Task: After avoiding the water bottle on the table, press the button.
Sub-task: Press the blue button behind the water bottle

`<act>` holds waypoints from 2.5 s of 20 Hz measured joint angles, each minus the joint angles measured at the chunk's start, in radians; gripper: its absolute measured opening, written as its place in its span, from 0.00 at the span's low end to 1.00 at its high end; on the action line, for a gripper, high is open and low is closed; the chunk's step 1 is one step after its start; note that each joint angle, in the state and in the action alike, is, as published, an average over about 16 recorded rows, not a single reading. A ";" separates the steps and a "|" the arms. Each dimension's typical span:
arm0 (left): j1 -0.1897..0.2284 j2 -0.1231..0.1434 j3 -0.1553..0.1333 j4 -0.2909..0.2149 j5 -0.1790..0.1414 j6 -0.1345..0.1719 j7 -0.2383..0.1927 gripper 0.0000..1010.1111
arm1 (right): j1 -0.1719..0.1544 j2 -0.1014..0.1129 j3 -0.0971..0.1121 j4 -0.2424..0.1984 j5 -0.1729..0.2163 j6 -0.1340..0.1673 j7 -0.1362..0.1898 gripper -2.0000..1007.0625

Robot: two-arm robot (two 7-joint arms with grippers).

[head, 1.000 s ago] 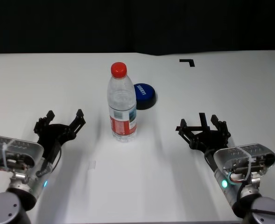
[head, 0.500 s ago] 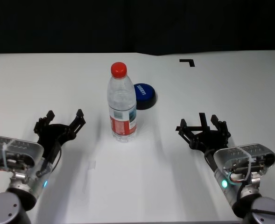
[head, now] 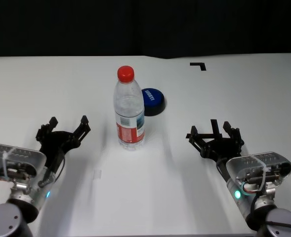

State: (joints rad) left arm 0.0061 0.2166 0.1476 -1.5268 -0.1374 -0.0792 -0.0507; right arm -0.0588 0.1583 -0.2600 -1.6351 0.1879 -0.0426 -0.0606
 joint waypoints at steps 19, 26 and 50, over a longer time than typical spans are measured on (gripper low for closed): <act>0.000 0.000 0.000 0.000 0.000 0.000 0.000 0.99 | 0.000 0.000 0.000 0.000 0.000 0.000 0.000 1.00; 0.000 0.000 0.000 0.000 0.000 0.000 0.000 0.99 | 0.000 0.000 0.000 0.000 0.000 0.000 0.000 1.00; 0.034 -0.005 -0.005 -0.047 0.038 0.013 -0.004 0.99 | 0.000 0.000 0.000 0.000 0.000 0.000 0.000 1.00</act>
State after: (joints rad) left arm 0.0404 0.2115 0.1424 -1.5737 -0.0997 -0.0663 -0.0551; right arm -0.0588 0.1583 -0.2600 -1.6351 0.1879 -0.0426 -0.0606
